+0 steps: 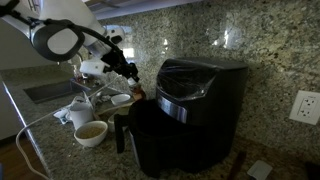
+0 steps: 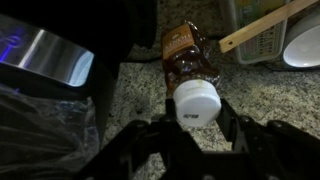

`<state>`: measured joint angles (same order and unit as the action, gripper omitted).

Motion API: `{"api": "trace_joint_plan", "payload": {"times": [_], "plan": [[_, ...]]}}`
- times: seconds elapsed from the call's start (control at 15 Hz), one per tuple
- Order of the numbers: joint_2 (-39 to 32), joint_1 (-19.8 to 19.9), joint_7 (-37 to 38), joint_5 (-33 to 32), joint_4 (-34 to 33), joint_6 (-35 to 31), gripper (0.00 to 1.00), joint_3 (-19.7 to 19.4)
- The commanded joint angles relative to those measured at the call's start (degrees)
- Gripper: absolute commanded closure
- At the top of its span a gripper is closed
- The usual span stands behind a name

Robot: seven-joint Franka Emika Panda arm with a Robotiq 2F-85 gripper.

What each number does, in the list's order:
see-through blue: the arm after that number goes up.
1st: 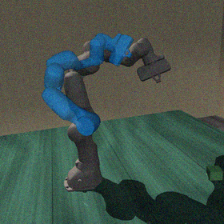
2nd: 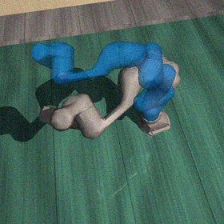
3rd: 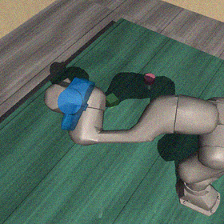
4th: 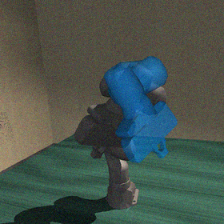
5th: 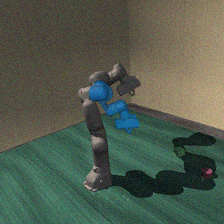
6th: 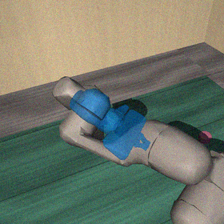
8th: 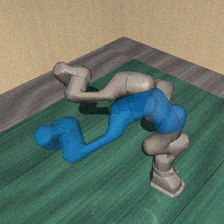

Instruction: Open the air fryer, then pick the bottle and put it in

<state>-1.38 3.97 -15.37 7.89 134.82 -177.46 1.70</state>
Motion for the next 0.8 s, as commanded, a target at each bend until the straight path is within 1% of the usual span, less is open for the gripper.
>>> {"api": "trace_joint_plan", "payload": {"times": [0.0,0.13,0.4,0.47,0.73], "plan": [[3.86,0.31,0.95,0.22,3.34,-5.21,0.81,-0.51],[4.18,0.4,0.88,0.5,4.07,-8.04,0.81,-0.72],[4.05,0.14,0.7,0.99,4.56,-11.6,0.81,-1.0],[4.04,-0.44,4.59,-3.26,4.66,-12.14,0.81,-2.19],[3.99,-0.52,7.53,-5.57,4.62,-14.5,0.81,-2.57]]}}
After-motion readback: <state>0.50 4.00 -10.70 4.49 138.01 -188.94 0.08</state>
